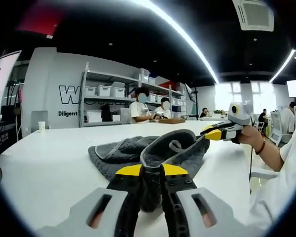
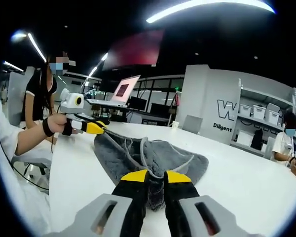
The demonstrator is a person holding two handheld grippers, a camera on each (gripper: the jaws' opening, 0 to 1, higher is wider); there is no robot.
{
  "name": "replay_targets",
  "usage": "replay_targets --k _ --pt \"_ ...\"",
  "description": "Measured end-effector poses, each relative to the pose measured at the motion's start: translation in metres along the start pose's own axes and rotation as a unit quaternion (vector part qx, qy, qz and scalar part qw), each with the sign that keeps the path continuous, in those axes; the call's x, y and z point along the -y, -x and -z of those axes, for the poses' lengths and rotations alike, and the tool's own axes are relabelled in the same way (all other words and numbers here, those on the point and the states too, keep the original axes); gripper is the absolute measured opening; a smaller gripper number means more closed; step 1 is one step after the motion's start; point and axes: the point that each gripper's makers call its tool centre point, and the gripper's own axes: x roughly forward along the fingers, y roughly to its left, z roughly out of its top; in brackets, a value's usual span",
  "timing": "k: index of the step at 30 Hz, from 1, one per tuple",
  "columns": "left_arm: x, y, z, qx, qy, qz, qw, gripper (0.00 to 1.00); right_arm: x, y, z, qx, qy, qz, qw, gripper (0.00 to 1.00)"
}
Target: Open the folded towel by lifting each exposed corner and separating the folded layers until the towel lies flat within the target outline without major curled edges
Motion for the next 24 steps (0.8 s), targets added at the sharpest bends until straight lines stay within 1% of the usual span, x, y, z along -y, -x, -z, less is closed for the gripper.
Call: replay_targets --k 3,6,9,10,12,13,16,20,24 --pt "0.002 0.001 0.0 0.0 0.001 0.003 1.0 0.09 -0.001 0.002 0.001 0.0 -0.004 0.0 1.0 0.05" --pt "0.003 0.004 0.002 -0.006 0.004 0.007 0.9999 0.08 -0.002 0.005 0.0 0.003 -0.004 -0.003 1.0 0.04" --pt "0.007 0.008 0.001 -0.005 -0.001 0.013 0.9999 0.06 -0.003 0.009 0.0 0.006 -0.003 -0.005 1.0 0.04" --pt "0.009 0.009 0.001 -0.005 0.0 0.017 0.9998 0.06 -0.004 0.009 0.0 0.006 -0.007 -0.006 0.9999 0.03" --pt "0.011 0.01 0.001 -0.006 -0.001 0.019 0.9998 0.06 -0.007 0.011 0.001 0.002 0.0 -0.008 1.0 0.03" --pt "0.015 0.013 0.002 -0.01 -0.007 0.024 0.9996 0.06 -0.008 0.011 0.002 0.0 0.003 -0.009 1.0 0.03" --pt "0.02 0.017 0.002 -0.012 -0.012 0.03 0.9994 0.06 -0.013 0.016 0.003 0.001 0.006 -0.012 0.9999 0.03" --pt "0.025 0.023 0.004 -0.016 -0.018 0.038 0.999 0.06 -0.012 0.021 0.004 0.002 0.001 -0.012 0.9999 0.03" --pt "0.028 0.027 0.007 -0.021 -0.018 0.039 0.9989 0.06 -0.015 0.024 0.006 0.001 0.003 -0.017 0.9998 0.03"
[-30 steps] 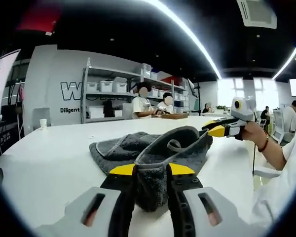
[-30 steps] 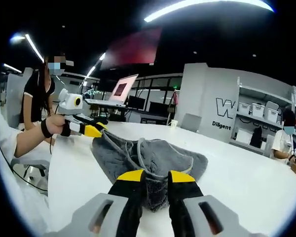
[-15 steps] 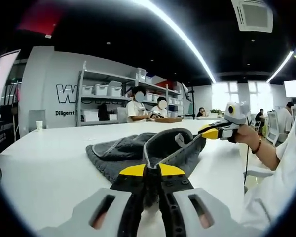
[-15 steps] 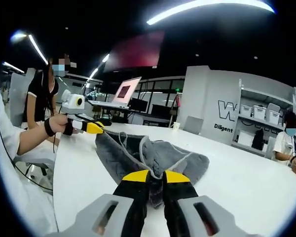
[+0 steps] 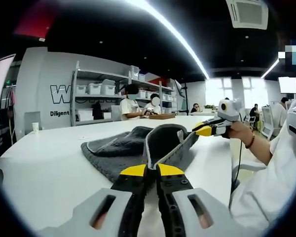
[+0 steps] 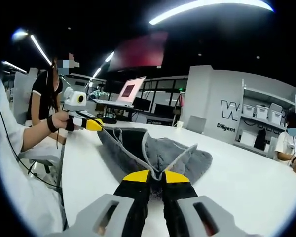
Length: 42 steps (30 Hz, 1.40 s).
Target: Open the folded towel by lifting each exposed corner and separating the folded layers until the towel lies flat within the target outline without major curled edges
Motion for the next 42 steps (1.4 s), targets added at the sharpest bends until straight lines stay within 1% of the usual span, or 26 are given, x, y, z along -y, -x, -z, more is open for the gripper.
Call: replay_targets --k 2,6,7,8,9,10,11,15,17,19,20,23,25,28,32,33,34,42 --pt "0.001 0.001 0.0 0.0 -0.002 0.001 1.0 0.06 0.0 0.0 0.001 -0.001 0.002 -0.001 1.0 0.03" --pt "0.009 0.007 0.009 -0.012 -0.007 0.006 0.9999 0.06 -0.007 0.007 0.006 -0.005 -0.002 -0.012 0.9999 0.03" --pt "0.009 0.008 0.01 -0.014 -0.006 0.006 0.9999 0.06 -0.01 0.009 0.007 -0.004 -0.003 -0.013 0.9999 0.03" --pt "0.01 0.009 0.014 -0.021 0.004 0.007 0.9997 0.06 -0.01 0.009 0.008 -0.004 -0.004 -0.013 0.9999 0.03" --pt "0.01 0.01 0.014 -0.021 0.001 0.005 0.9998 0.06 -0.013 0.009 0.01 -0.006 -0.004 -0.017 0.9998 0.02" --pt "0.011 0.011 0.015 -0.022 -0.013 0.002 0.9997 0.06 -0.014 0.01 0.011 -0.008 -0.001 -0.019 0.9998 0.02" --pt "0.013 0.011 0.015 -0.025 -0.016 0.004 0.9995 0.06 -0.016 0.01 0.013 -0.012 -0.001 -0.019 0.9998 0.02" --pt "0.019 0.013 0.019 -0.034 -0.024 0.004 0.9991 0.06 -0.018 0.013 0.015 -0.015 0.0 -0.02 0.9997 0.02" --pt "0.022 0.015 0.022 -0.042 -0.027 0.01 0.9987 0.06 -0.02 0.014 0.018 -0.016 -0.001 -0.022 0.9996 0.02" --pt "0.023 0.016 0.026 -0.049 -0.033 0.009 0.9982 0.06 -0.022 0.016 0.019 -0.019 0.001 -0.025 0.9995 0.02" --pt "0.026 0.017 0.03 -0.061 -0.043 0.015 0.9971 0.06 -0.022 0.016 0.019 -0.021 0.004 -0.025 0.9995 0.02" --pt "0.028 0.019 0.035 -0.078 -0.06 0.015 0.995 0.06 -0.024 0.015 0.022 -0.031 0.014 -0.031 0.9989 0.02" --pt "0.029 0.021 0.037 -0.082 -0.057 0.016 0.9949 0.06 -0.026 0.017 0.024 -0.036 0.01 -0.034 0.9987 0.02" --pt "0.031 0.024 0.04 -0.089 -0.059 0.021 0.9941 0.06 -0.03 0.019 0.028 -0.052 0.029 -0.042 0.9973 0.02" --pt "0.034 0.025 0.043 -0.098 -0.064 0.028 0.9928 0.07 -0.033 0.022 0.029 -0.054 0.03 -0.045 0.9971 0.02" --pt "0.034 0.026 0.043 -0.099 -0.064 0.029 0.9926 0.07 -0.034 0.022 0.03 -0.056 0.036 -0.049 0.9966 0.02" --pt "0.036 0.028 0.046 -0.107 -0.067 0.035 0.9914 0.07 -0.036 0.023 0.031 -0.063 0.045 -0.052 0.9957 0.03" --pt "0.034 0.031 0.049 -0.118 -0.073 0.029 0.99 0.07 -0.041 0.026 0.032 -0.07 0.043 -0.063 0.9946 0.02"
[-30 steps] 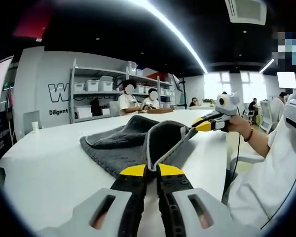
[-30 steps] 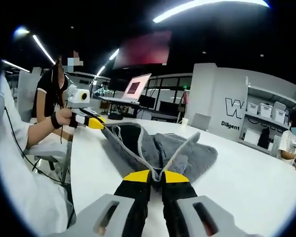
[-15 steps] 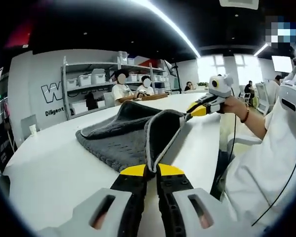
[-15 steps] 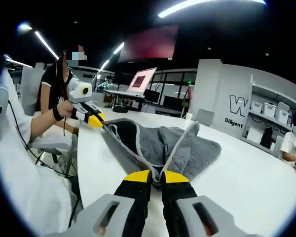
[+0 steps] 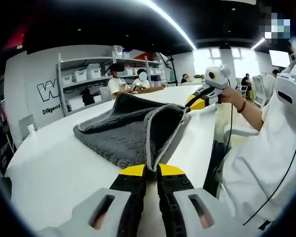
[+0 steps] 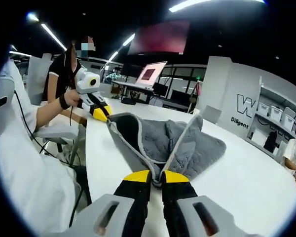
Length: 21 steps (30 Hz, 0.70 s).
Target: Open the folded towel by lifting each exposed corner and separating the folded layers until the towel lies flat within the target outline without major curled edges
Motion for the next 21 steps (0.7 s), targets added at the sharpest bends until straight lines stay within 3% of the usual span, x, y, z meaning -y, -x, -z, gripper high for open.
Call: replay_targets --k 8,9,15,21 --pt "0.0 0.003 0.001 -0.002 0.0 0.004 1.0 0.07 -0.006 -0.002 0.008 -0.018 0.005 -0.02 0.9996 0.01" --pt "0.003 0.003 0.002 -0.008 -0.02 0.01 0.9997 0.07 -0.005 -0.002 0.008 -0.019 0.006 -0.019 0.9996 0.01" --pt "0.009 0.008 -0.001 0.001 -0.009 0.03 0.9995 0.08 -0.003 0.0 0.009 -0.024 0.005 -0.021 0.9995 0.02" --pt "0.013 0.011 -0.004 0.003 -0.015 0.04 0.9991 0.1 -0.004 0.001 0.01 -0.028 0.004 -0.026 0.9993 0.07"
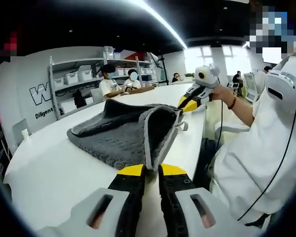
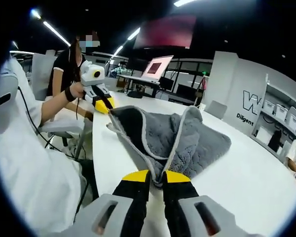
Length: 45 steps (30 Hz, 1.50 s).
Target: Open the folded towel by lifting each exposed corner and separating the folded layers until the towel lies flat within the target outline without major curled edges
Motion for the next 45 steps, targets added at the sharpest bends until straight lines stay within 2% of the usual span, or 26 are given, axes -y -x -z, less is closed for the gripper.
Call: replay_targets --k 3,6,14,17,20,24,26,28,31,37,40,42,43,45 --pt "0.002 0.001 -0.004 0.008 -0.003 0.002 1.0 0.1 0.0 0.002 -0.005 0.007 -0.001 0.002 1.0 0.05" --pt "0.003 0.005 -0.013 0.029 0.004 0.004 0.9996 0.09 -0.001 0.004 -0.01 0.01 0.004 0.006 0.9999 0.06" --pt "0.0 0.007 -0.017 0.04 0.014 0.001 0.9991 0.1 -0.006 0.006 -0.025 0.028 0.011 0.004 0.9995 0.06" --pt "-0.002 0.007 -0.023 0.057 0.018 -0.003 0.9982 0.09 -0.005 0.006 -0.029 0.035 0.009 0.006 0.9993 0.05" --pt "-0.002 0.005 -0.024 0.061 0.026 -0.001 0.9978 0.1 -0.006 0.004 -0.033 0.037 0.009 0.006 0.9992 0.05" --pt "-0.002 0.001 -0.028 0.068 0.029 -0.001 0.9973 0.11 -0.003 -0.001 -0.035 0.035 0.015 0.015 0.9992 0.11" --pt "-0.006 0.0 -0.031 0.073 0.033 -0.007 0.9968 0.13 -0.001 -0.003 -0.037 0.033 0.014 0.021 0.9991 0.11" --pt "-0.011 0.0 -0.041 0.099 0.061 -0.012 0.9931 0.15 -0.001 -0.004 -0.044 0.042 0.014 0.019 0.9988 0.11" --pt "-0.014 0.0 -0.046 0.115 0.077 -0.006 0.9903 0.14 0.001 -0.005 -0.047 0.045 0.016 0.025 0.9985 0.11" --pt "-0.018 -0.002 -0.051 0.122 0.083 -0.016 0.989 0.16 0.0 -0.006 -0.049 0.053 0.011 0.022 0.9983 0.11" --pt "-0.021 -0.005 -0.053 0.124 0.086 -0.019 0.9884 0.15 0.001 -0.007 -0.05 0.054 0.008 0.023 0.9983 0.11" --pt "-0.028 -0.01 -0.052 0.117 0.103 -0.022 0.9876 0.14 0.003 -0.008 -0.049 0.054 0.008 0.027 0.9981 0.12" --pt "-0.038 -0.013 -0.053 0.117 0.1 -0.043 0.9871 0.14 0.005 -0.009 -0.047 0.049 0.005 0.033 0.9982 0.12" --pt "-0.039 -0.022 -0.057 0.115 0.107 -0.029 0.9872 0.16 0.005 -0.008 -0.047 0.054 -0.001 0.036 0.9979 0.12"
